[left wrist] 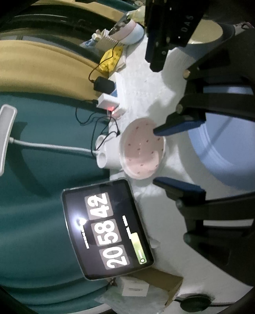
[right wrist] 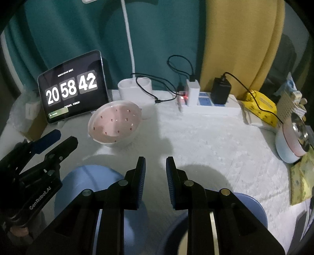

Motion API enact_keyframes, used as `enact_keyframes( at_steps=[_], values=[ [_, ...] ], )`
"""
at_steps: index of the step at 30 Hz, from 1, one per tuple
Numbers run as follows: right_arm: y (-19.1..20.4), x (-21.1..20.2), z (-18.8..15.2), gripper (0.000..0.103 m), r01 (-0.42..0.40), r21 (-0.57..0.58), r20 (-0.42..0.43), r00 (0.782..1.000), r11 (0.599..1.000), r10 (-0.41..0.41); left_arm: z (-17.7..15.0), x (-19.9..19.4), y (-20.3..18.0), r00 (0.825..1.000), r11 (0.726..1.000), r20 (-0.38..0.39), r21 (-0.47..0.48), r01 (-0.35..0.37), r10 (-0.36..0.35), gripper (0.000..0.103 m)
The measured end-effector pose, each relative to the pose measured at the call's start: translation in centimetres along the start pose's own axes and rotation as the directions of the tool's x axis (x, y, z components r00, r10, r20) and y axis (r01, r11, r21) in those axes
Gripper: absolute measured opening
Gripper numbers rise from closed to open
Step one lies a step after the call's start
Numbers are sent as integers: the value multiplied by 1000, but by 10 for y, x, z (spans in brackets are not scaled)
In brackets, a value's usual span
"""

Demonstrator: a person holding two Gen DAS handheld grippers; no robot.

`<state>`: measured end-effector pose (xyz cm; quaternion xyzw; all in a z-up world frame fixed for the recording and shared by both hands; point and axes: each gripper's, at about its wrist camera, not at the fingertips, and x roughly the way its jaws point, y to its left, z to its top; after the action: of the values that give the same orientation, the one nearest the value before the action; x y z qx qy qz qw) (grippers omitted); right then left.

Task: Organize plates and bowls

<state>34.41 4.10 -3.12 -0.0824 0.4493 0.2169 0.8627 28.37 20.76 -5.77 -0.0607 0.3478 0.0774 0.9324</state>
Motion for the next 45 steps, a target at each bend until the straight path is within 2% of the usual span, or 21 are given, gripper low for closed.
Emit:
enact_keyframes(
  at_steps=[5,10,18,22,30,34,45],
  values=[
    [6,13,11,23,-2,2,-15,1000,1000,2,6,11,10,1000,1000,-19,-20,4,-4,45],
    [10,25,20,23,-10,5,-22,1000,1000,11,9,24,14,999,1000,-32,1,-18,18,45],
    [12,49,34,24,-26,25,-34,999,999,26,14,48,19,996,1000,-90,-23,17,-19,45],
    [11,62,40,33,-36,44,-40,998,998,38,16,64,21,992,999,-124,-39,22,-27,45],
    [17,91,47,34,-55,61,-87,994,997,60,12,89,25,982,998,-184,-50,22,-31,45],
    [15,111,51,34,-79,126,-144,985,989,97,10,96,25,979,999,-200,-41,31,-39,45],
    [16,140,49,34,-49,162,-179,981,986,78,11,118,27,969,996,-239,-79,44,-62,45]
  ],
)
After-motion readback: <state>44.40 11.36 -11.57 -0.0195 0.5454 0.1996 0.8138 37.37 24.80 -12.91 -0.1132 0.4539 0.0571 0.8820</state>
